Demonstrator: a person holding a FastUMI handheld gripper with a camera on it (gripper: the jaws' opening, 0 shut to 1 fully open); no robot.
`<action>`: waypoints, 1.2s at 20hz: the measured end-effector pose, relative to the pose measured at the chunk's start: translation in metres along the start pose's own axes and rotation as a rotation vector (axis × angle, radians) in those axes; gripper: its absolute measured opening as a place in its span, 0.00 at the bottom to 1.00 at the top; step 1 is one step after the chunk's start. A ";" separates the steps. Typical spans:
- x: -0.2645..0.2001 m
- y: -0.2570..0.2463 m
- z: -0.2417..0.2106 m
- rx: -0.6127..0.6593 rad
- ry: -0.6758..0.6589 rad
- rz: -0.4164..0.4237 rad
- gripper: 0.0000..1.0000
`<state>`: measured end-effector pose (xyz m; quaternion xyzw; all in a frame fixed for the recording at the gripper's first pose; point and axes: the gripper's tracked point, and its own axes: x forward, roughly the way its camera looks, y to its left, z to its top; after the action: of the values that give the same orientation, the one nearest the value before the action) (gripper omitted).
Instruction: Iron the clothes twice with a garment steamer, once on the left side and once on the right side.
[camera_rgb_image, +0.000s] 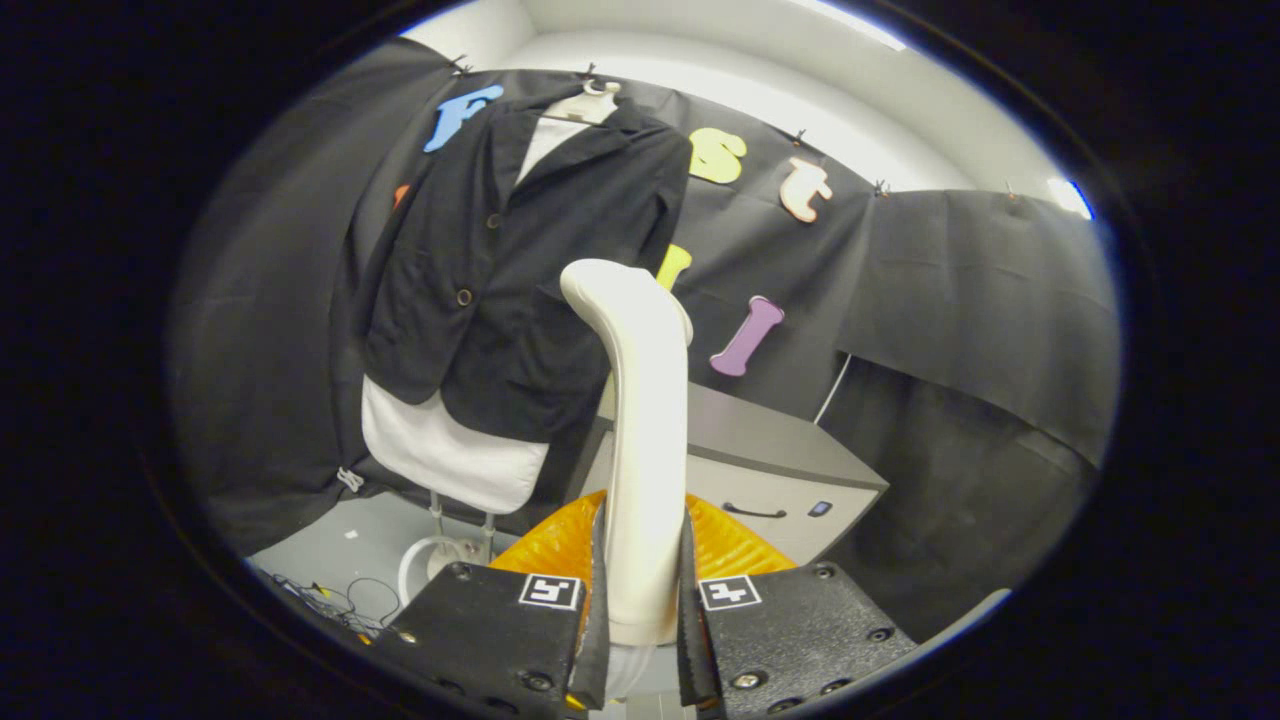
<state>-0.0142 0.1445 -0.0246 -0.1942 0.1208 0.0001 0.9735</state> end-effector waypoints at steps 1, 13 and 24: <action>0.000 -0.012 -0.001 0.009 0.001 -0.005 0.30; 0.012 -0.139 -0.044 0.139 0.076 0.018 0.30; 0.018 -0.195 -0.063 0.193 0.063 0.044 0.30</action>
<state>-0.0028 -0.0604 -0.0114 -0.0966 0.1553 0.0037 0.9831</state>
